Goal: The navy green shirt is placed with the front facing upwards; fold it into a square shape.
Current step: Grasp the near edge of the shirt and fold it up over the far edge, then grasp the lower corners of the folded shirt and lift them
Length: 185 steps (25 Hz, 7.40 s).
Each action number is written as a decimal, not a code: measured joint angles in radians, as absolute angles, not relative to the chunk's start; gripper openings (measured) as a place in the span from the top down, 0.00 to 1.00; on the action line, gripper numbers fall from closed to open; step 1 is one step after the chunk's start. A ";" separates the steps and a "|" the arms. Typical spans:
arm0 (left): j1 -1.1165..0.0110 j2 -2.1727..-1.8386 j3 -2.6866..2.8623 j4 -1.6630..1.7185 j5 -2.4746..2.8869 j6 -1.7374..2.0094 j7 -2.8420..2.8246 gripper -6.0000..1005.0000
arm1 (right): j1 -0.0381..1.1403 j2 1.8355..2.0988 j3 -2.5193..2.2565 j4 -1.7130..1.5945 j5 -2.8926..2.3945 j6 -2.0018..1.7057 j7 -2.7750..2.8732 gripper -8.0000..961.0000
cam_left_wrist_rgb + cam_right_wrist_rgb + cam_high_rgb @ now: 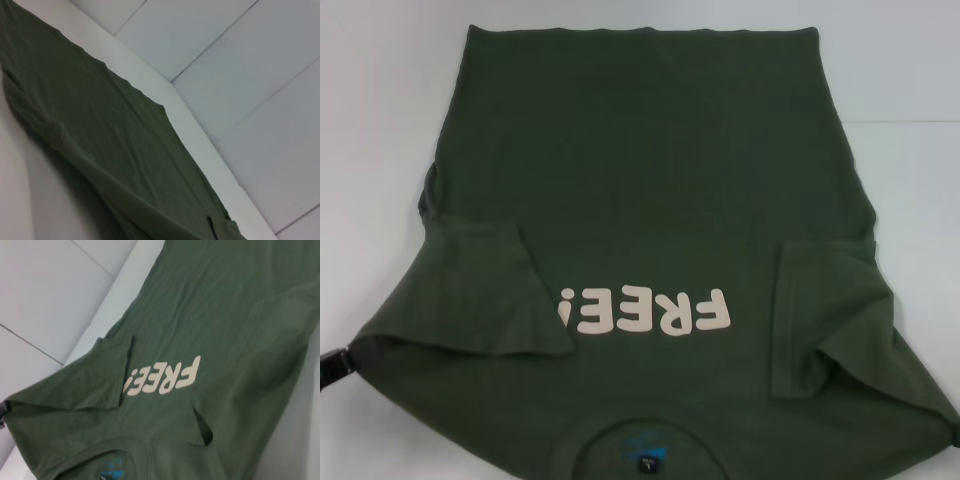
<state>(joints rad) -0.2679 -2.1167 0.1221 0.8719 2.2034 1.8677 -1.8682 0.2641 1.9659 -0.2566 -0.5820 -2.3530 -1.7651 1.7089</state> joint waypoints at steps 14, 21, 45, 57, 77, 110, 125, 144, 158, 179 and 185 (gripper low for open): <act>-0.208 -2.133 0.122 0.866 2.251 1.949 -1.881 0.97 | 0.159 1.946 -0.142 -0.594 -2.355 -1.853 1.646 0.98; -0.186 -2.143 0.124 0.862 2.253 1.970 -1.880 0.97 | 0.151 1.934 -0.109 -0.594 -2.355 -1.876 1.639 0.98; -0.663 -2.017 0.129 0.557 2.139 1.413 -1.918 0.97 | 0.591 1.936 -0.020 -0.548 -2.305 -1.500 1.690 0.98; -0.769 -2.039 0.129 0.420 1.940 1.001 -1.700 0.97 | 0.821 1.965 -0.212 -0.374 -2.226 -0.932 1.651 0.97; -0.838 -2.098 0.130 0.296 1.720 0.721 -1.306 0.97 | 0.911 2.017 -0.315 -0.296 -2.210 -0.619 1.639 0.95; -0.676 -2.111 0.255 0.460 1.726 1.028 -1.487 0.27 | 0.839 2.022 -0.387 -0.511 -2.209 -0.914 1.761 0.24; -0.400 -2.149 0.529 0.751 1.813 1.162 -1.455 0.26 | 0.597 2.012 -0.386 -0.584 -2.026 -1.353 1.807 0.25; -0.392 -2.165 0.603 0.743 2.023 1.036 -1.292 0.28 | 0.574 2.031 -0.377 -0.580 -2.023 -1.357 1.833 0.25; -0.439 -2.165 0.722 0.709 2.024 0.920 -1.300 0.33 | 0.564 2.034 -0.375 -0.568 -2.014 -1.334 1.833 0.25; -0.438 -2.164 0.721 0.737 2.071 0.921 -1.326 0.71 | 0.562 2.015 -0.390 -0.566 -2.045 -1.306 1.865 0.26; -0.433 -2.165 0.721 0.759 2.072 0.952 -1.341 0.92 | 0.582 1.984 -0.455 -0.574 -2.155 -1.242 2.009 0.26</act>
<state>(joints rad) -0.4333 -2.1648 0.7206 0.7586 2.0725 0.9516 -1.3410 0.5821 1.9837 -0.4554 -0.5741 -2.1552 -1.2416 2.0087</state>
